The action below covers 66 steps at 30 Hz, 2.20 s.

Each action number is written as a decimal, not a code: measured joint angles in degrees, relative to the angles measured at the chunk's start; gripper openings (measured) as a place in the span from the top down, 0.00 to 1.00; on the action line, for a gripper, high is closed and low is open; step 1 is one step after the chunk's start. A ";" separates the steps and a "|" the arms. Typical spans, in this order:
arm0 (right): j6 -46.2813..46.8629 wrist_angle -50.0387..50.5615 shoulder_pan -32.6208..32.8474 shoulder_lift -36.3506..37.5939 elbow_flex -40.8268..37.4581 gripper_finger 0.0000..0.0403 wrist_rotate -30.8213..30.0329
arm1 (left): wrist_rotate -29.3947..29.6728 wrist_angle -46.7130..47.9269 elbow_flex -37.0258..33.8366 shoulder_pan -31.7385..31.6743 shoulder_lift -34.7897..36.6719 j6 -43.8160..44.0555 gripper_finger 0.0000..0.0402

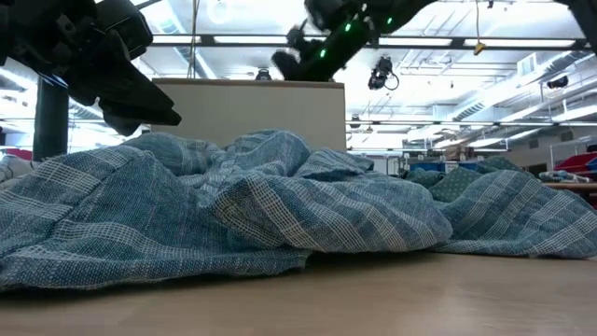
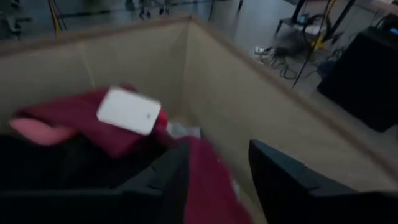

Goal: Sort clothes
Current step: Put the green polo shirt into the white laundry organizer

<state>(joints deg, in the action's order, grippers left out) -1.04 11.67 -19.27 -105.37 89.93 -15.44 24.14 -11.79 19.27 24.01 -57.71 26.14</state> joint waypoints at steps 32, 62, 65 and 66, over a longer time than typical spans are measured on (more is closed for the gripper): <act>31.01 26.99 11.41 42.33 -45.56 0.59 -21.38 | 0.28 -0.05 0.07 0.00 0.00 1.15 0.62; 30.16 -18.71 8.79 31.07 -71.67 0.93 -12.51 | 0.94 -0.66 0.09 0.00 -0.04 1.19 0.62; 25.90 -12.52 8.76 34.98 -66.73 0.93 -12.74 | 0.93 -0.44 0.09 0.00 -0.03 1.45 0.62; 25.24 -9.89 8.76 36.44 -64.43 0.93 -13.20 | 0.94 -0.26 0.09 0.00 -0.02 1.52 0.62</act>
<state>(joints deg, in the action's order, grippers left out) 24.20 1.77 -10.50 -68.92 25.50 -28.64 25.08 -12.05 19.35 24.01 -57.74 27.66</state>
